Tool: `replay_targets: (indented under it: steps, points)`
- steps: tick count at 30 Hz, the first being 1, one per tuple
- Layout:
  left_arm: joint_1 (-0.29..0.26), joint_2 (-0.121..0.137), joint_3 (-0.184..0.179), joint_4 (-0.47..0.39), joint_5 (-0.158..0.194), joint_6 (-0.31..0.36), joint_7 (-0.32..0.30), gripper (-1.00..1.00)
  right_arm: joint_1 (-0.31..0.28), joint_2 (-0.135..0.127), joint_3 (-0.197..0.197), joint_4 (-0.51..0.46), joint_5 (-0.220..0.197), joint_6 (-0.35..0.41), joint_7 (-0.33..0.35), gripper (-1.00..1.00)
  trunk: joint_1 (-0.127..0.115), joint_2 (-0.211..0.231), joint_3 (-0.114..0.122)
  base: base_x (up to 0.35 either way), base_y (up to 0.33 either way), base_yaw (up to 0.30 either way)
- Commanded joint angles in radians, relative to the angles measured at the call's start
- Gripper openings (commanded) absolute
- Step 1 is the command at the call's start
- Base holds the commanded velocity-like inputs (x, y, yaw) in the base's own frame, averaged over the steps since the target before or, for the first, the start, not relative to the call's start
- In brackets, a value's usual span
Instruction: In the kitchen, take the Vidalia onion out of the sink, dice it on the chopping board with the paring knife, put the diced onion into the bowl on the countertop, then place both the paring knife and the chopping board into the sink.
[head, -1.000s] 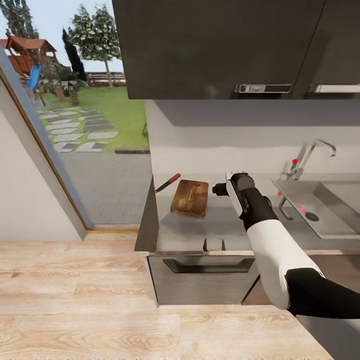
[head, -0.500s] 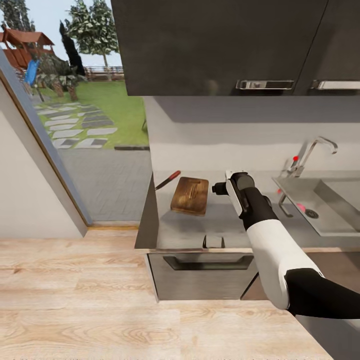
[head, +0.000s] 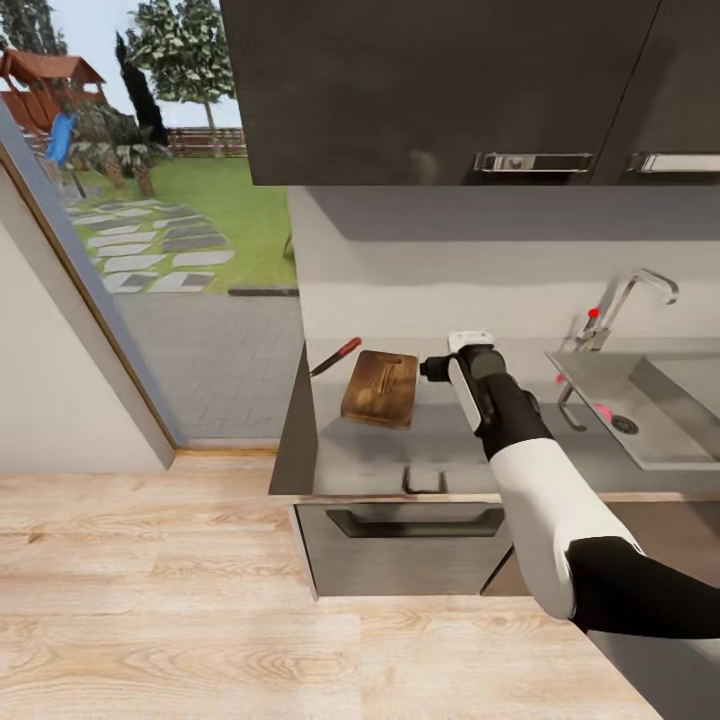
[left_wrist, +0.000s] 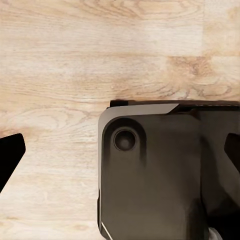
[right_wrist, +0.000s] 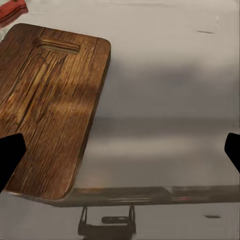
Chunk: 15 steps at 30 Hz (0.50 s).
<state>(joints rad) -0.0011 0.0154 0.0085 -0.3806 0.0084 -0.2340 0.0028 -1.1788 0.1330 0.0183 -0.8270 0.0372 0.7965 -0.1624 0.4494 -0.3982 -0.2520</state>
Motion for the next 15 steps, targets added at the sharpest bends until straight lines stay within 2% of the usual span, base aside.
replay_targets:
  steps: [1, 4, 10, 15]
  points:
    - [0.000, 0.000, 0.001, -0.001, 0.001, -0.002, 0.000, 1.00, -0.001, 0.003, 0.002, -0.001, 0.004, 0.001, -0.002, 1.00, 0.001, -0.002, -0.002, 0.000, 0.000, 0.000]
    - [0.000, 0.000, 0.001, 0.000, 0.001, -0.002, 0.000, 1.00, -0.001, 0.012, 0.002, 0.000, 0.005, -0.016, -0.003, 1.00, 0.001, -0.002, -0.002, 0.000, 0.000, 0.000]
    - [0.000, 0.000, 0.001, 0.000, 0.001, -0.002, 0.000, 1.00, -0.067, 0.023, 0.000, 0.058, 0.006, -0.036, -0.005, 1.00, 0.001, -0.002, -0.002, 0.000, 0.000, 0.000]
    - [0.000, 0.000, 0.000, 0.001, 0.001, -0.002, 0.000, 1.00, -0.080, 0.033, 0.000, 0.070, 0.006, -0.038, -0.006, 1.00, 0.001, -0.002, -0.002, 0.000, 0.000, 0.000]
